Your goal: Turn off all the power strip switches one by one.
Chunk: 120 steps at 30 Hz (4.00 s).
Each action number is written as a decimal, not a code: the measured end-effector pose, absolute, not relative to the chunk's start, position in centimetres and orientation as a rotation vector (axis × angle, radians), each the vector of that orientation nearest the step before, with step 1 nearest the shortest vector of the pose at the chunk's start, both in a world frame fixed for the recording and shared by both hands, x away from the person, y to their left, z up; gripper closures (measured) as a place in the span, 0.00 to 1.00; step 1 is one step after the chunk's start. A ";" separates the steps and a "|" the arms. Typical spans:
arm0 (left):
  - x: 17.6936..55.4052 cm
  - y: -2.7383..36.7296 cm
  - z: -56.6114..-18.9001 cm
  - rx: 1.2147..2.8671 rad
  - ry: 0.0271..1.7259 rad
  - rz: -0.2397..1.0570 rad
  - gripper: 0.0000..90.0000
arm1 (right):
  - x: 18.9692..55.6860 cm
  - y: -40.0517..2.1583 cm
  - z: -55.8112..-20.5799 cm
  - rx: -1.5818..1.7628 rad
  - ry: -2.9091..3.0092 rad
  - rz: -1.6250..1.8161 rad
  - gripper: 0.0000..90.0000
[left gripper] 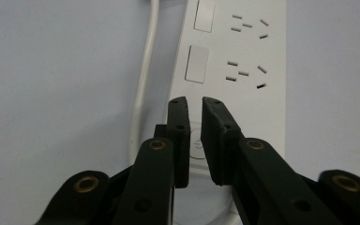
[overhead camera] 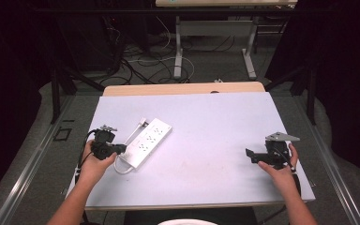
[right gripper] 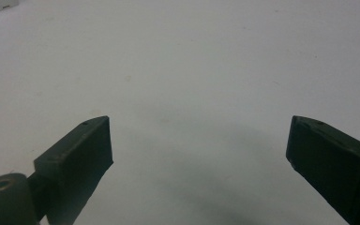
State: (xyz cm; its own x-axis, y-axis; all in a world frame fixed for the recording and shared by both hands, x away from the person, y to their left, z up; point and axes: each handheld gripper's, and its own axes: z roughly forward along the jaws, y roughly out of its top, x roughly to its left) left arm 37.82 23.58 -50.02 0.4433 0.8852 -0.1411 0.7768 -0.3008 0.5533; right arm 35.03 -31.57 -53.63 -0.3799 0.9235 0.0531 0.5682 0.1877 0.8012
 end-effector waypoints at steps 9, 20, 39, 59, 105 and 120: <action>37.8 23.3 -50.4 2.160 1.398 0.224 1.00 | 35.1 -31.5 -53.7 1.401 2.027 1.071 0.08; 38.1 23.0 -51.1 2.188 1.411 0.199 1.00 | 35.1 -31.5 -53.7 1.405 2.028 1.072 0.08; 38.0 22.9 -51.6 2.199 1.421 0.189 1.00 | 35.1 -31.6 -53.8 1.399 2.036 1.074 0.08; 38.2 22.3 -51.2 2.177 1.425 0.231 1.00 | 35.1 -31.8 -53.7 1.401 2.023 1.077 0.08; 42.6 20.1 -49.7 2.114 1.426 0.219 1.00 | 35.2 -31.8 -53.9 1.395 2.056 1.103 0.00; 43.3 19.4 -50.6 2.144 1.444 0.211 1.00 | 35.2 -31.9 -54.0 1.406 2.058 1.107 0.00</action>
State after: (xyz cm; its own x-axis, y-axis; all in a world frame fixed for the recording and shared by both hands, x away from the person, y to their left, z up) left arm 43.34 19.41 -50.64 0.4131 0.8955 -0.1657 0.8107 -0.2787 0.5149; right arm 35.25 -31.86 -54.01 -0.4062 0.9087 0.0968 0.5815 0.1753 0.7945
